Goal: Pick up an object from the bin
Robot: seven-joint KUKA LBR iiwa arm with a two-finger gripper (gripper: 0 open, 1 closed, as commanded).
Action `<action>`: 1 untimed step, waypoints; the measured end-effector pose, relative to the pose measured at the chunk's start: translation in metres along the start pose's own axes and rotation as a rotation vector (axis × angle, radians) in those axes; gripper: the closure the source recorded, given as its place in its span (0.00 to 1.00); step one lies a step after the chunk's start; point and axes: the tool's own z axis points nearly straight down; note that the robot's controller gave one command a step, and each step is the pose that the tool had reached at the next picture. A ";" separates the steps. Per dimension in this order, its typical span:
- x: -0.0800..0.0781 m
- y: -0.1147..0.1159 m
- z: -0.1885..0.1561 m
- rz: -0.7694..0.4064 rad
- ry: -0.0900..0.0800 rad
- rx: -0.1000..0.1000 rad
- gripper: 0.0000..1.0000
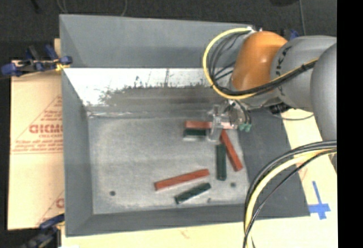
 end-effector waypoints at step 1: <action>0.000 0.000 0.000 0.000 0.000 0.000 1.00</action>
Offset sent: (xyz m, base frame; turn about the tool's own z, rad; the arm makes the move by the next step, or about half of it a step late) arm -0.0001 0.0001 0.0354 0.0000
